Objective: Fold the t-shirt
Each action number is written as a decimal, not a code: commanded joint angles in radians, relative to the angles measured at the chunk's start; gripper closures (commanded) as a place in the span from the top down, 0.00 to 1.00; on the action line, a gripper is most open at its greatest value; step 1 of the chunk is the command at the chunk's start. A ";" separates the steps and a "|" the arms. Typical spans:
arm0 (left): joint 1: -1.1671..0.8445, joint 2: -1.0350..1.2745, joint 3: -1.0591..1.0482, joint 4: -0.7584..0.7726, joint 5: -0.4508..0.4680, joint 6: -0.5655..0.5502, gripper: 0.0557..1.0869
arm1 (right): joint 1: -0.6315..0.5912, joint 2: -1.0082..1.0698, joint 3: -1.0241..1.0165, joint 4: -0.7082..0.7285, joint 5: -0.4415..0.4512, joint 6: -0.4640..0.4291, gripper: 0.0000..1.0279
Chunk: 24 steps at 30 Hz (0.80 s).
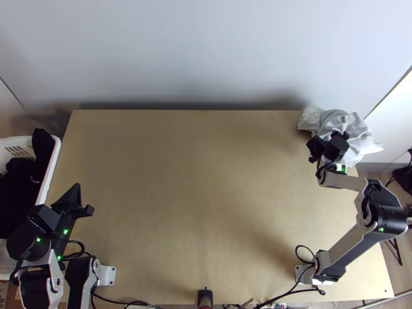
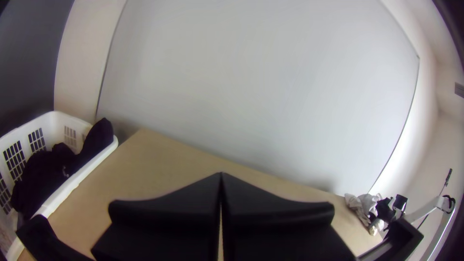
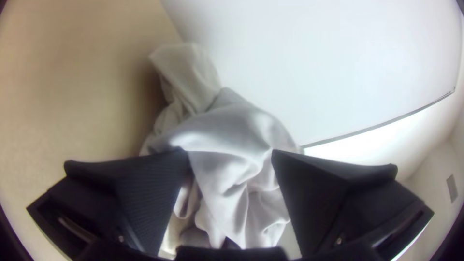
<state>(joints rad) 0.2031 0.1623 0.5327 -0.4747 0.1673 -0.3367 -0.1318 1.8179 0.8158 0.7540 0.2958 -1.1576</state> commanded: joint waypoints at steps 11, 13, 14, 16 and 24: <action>0.022 0.022 -0.031 0.145 0.000 -0.039 0.04 | 0.362 -0.404 -0.026 -0.163 0.080 0.266 0.91; 0.024 0.039 -0.031 0.179 0.000 -0.056 0.04 | 0.416 -0.454 -0.018 -0.234 0.111 0.365 0.91; 0.025 0.049 -0.028 0.194 0.000 -0.064 0.04 | 0.436 -0.483 -0.015 -0.265 0.123 0.414 0.91; 0.028 0.072 -0.025 0.231 -0.002 -0.076 0.04 | 0.466 -0.539 -0.004 -0.323 0.138 0.507 0.91; 0.009 0.152 0.003 0.208 0.005 -0.091 0.05 | 0.514 -0.713 0.060 -0.616 0.161 0.885 0.96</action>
<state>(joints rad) 0.2272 0.2634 0.5217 -0.2668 0.1673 -0.4103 0.3229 1.2465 0.8265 0.3580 0.4328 -0.5491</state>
